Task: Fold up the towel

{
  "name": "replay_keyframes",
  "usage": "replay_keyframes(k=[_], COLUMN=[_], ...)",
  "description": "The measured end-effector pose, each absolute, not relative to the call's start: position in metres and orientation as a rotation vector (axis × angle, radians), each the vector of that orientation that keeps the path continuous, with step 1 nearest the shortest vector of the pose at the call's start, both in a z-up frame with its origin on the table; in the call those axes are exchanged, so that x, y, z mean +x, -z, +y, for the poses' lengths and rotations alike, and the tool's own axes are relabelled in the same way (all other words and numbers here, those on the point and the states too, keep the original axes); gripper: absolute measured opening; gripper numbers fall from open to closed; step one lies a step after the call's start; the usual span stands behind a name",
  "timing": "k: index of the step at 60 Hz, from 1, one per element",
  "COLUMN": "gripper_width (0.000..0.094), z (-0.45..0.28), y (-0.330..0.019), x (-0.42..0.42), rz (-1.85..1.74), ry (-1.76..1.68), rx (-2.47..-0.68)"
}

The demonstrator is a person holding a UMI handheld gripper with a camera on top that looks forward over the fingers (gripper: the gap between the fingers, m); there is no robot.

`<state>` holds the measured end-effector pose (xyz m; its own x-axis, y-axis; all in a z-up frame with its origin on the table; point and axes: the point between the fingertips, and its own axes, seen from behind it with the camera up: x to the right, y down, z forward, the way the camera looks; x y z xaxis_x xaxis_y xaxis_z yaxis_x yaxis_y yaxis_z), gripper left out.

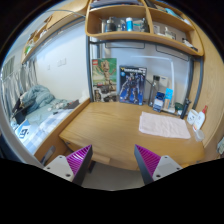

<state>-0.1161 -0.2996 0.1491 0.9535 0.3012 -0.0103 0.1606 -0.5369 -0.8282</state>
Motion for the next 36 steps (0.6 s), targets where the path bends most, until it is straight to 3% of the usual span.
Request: replay_keyframes(k=[8,18,31,36], gripper_width=[0.0858,0.0854,0.0829,0.0768], z=[-0.276,-0.195,-0.074,-0.036], y=[-0.115,-0.065,-0.037,-0.024], x=[-0.085,-0.043,-0.019,-0.019], rz=[-0.266,-0.213,-0.206,-0.203], ry=[-0.134,-0.085,-0.032,-0.034], rx=[-2.211,-2.24,-2.202,-2.2])
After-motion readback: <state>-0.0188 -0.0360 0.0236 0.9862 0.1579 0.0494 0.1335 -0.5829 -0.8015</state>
